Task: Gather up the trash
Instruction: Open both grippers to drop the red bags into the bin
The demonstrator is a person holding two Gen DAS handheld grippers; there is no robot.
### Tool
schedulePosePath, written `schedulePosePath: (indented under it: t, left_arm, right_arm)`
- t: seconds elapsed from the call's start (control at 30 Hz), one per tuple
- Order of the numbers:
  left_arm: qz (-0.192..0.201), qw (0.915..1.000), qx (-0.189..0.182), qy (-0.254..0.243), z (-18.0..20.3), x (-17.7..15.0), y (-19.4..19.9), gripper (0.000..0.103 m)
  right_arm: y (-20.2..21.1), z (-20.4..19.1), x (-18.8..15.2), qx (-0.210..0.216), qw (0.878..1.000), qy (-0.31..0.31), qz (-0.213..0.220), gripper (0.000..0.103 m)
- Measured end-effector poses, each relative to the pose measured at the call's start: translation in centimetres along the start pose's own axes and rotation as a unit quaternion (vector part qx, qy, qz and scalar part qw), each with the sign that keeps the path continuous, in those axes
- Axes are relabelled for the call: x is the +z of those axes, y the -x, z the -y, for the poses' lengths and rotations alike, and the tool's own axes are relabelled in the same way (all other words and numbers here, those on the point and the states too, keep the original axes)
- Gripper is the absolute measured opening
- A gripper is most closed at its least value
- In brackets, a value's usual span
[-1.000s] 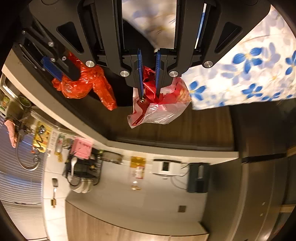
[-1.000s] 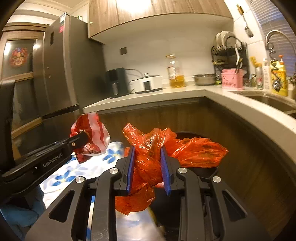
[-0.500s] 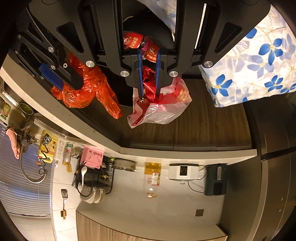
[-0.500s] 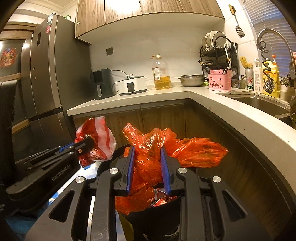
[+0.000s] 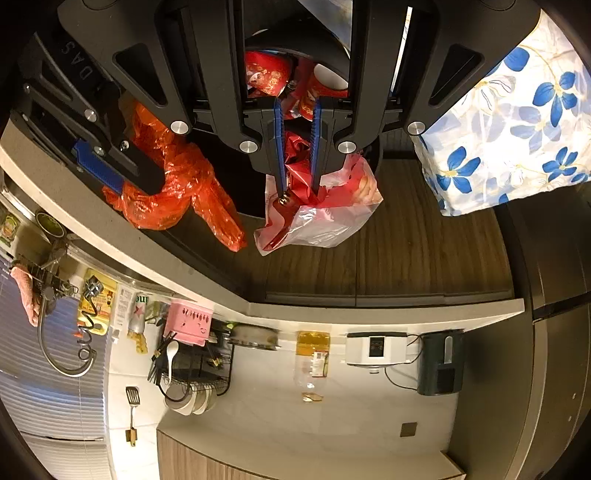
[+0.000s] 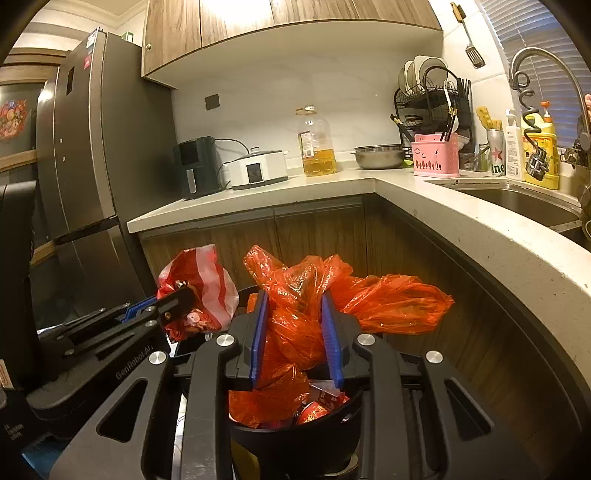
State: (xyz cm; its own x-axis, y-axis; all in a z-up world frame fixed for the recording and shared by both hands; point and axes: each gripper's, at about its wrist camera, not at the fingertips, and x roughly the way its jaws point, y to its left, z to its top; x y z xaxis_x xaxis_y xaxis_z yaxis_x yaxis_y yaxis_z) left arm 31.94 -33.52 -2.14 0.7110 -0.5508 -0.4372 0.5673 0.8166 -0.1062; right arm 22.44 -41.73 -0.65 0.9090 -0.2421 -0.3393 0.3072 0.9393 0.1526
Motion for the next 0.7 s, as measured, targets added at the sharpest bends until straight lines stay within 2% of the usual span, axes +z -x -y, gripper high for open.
schedulePosePath:
  t: [0.13,0.23,0.27,0.33,0.4,0.53,0.7]
  left_arm:
    - [-0.011,0.9999,-0.01,0.003,0.0,-0.2,-0.7,0.012]
    - [-0.014,0.9999,-0.005,0.0,-0.2,-0.4,-1.0,0.016]
    - [-0.016,0.9999,-0.002,0.004,-0.4,-0.5,-1.1,0.02]
    - [-0.017,0.9998,0.0,0.01,-0.7,-0.7,-1.2,0.027]
    - [-0.018,0.9998,0.003,0.012,-1.0,-0.8,-1.1,0.044]
    - [-0.016,0.9996,0.011,0.019,-1.9,-1.2,-0.7,0.059]
    - [-0.004,0.9986,0.038,0.037,-3.2,-1.8,1.4,0.082]
  right_arm:
    - [-0.2,0.3,0.1,0.001,1.0,-0.006,-0.001,0.031]
    - [-0.4,0.7,0.0,-0.002,1.0,-0.013,0.0,0.045]
    - [-0.4,0.9,0.0,-0.002,1.0,-0.017,-0.002,0.051]
    - [-0.6,1.1,0.0,-0.002,1.0,-0.022,-0.007,0.052]
    - [-0.6,1.3,-0.1,-0.007,1.0,-0.023,-0.007,0.055]
    - [-0.2,1.5,-0.2,-0.015,0.999,-0.028,-0.011,0.062]
    - [0.9,0.7,-0.6,-0.022,1.0,-0.011,-0.013,0.085]
